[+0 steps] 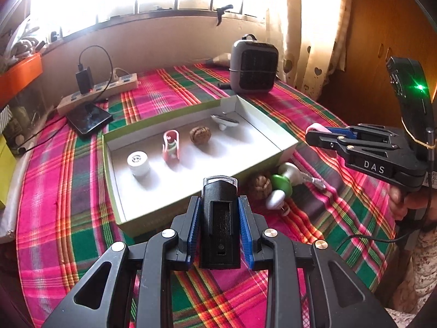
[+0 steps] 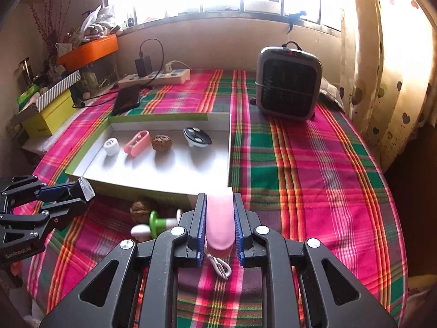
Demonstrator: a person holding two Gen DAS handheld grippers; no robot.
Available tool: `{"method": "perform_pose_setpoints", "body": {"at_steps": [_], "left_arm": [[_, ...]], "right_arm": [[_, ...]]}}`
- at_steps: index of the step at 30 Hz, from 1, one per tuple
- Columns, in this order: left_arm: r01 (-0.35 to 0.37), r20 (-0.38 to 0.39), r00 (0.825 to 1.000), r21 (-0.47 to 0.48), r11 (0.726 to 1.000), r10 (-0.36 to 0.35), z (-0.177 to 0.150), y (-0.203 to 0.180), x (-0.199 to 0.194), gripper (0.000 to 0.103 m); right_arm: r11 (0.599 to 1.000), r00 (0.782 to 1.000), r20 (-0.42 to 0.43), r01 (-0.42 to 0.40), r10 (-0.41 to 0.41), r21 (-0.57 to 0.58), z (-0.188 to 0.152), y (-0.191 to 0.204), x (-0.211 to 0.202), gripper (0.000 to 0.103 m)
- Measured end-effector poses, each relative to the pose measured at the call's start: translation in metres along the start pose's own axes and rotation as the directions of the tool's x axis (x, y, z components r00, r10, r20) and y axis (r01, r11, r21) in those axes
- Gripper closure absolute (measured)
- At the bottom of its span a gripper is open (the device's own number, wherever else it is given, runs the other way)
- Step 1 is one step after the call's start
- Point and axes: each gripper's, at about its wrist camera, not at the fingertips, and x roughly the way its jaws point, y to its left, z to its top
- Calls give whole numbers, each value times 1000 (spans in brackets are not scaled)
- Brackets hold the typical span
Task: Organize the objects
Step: 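Lift the black cylinder with the left gripper while the right gripper lifts the pink piece, then lower the black cylinder and pink piece into the box and open both grippers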
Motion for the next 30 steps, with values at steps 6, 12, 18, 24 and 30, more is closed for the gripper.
{"method": "perform_pose_setpoints", "body": {"at_steps": [6,12,18,24,30], "left_arm": [[0,9,1000,-41,999,1,12,14,0,78],[-25,2,1000,-68,997,25,19,29,7,78],[-36,8,999,-81,996,36,27,37,11,78],[-28,-11,1000,-119,992,27,32,47,23,78],[-43,-32,999,-131,990,39,35,56,35,78]], "right_arm": [[1000,1000,0,-27,27,6,12,3,4,85],[999,999,-3,-43,43,-5,26,9,13,85],[999,999,-15,-50,50,-5,35,13,25,85],[999,998,-46,-51,51,2,44,14,45,85],[999,996,-76,-50,50,0,48,15,61,85]]}}
